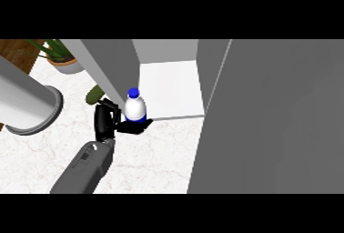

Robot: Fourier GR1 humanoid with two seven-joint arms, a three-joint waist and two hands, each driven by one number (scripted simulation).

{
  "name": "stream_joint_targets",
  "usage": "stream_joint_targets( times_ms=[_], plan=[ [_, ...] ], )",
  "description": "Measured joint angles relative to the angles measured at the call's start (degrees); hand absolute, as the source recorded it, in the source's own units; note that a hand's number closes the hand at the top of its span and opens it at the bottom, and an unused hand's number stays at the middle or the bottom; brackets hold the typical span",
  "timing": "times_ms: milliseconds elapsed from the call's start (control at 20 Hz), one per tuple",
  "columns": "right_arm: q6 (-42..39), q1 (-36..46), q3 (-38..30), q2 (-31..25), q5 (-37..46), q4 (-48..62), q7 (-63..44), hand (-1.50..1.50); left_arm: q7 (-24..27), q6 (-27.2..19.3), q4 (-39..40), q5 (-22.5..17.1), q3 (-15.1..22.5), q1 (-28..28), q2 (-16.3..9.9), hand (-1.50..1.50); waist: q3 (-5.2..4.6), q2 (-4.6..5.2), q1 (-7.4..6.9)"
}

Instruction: Pick up the bottled water, place it into the cabinet and close the cabinet

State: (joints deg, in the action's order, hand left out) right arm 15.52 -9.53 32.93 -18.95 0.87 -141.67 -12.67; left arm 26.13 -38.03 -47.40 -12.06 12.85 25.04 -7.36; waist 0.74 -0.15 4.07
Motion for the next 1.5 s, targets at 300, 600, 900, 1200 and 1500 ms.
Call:
stream_joint_targets(
  times_ms=[300,600,900,1200,1500],
  plan=[
    [-0.74,-0.01,-0.39,-0.29,-0.48,-0.08,0.49,-1.50,-0.68,-0.87,0.14,0.83,0.67,0.18,-1.00,-1.50,0.08,0.06,0.53],
    [-1.29,0.29,-0.44,-0.23,-0.81,-0.02,0.80,-1.50,-0.44,-0.79,-0.11,0.40,0.39,0.01,-1.23,-1.50,0.07,0.22,1.04],
    [-1.73,-0.18,-0.17,-0.19,-0.98,-0.02,1.46,-1.50,-0.52,-0.10,-0.11,0.62,0.95,0.08,-2.09,-1.50,0.00,0.30,1.41],
    [-2.13,-0.26,-0.36,-0.16,-1.20,0.20,1.74,-1.50,0.01,3.01,-1.38,-0.29,1.44,-0.76,-2.71,-1.50,-0.13,0.47,1.43],
    [-2.43,-0.41,-0.37,-0.16,-1.33,0.37,2.02,-1.50,0.45,9.86,-4.42,-3.84,1.07,-3.39,-3.41,-1.50,-0.34,0.51,1.82]
  ],
)
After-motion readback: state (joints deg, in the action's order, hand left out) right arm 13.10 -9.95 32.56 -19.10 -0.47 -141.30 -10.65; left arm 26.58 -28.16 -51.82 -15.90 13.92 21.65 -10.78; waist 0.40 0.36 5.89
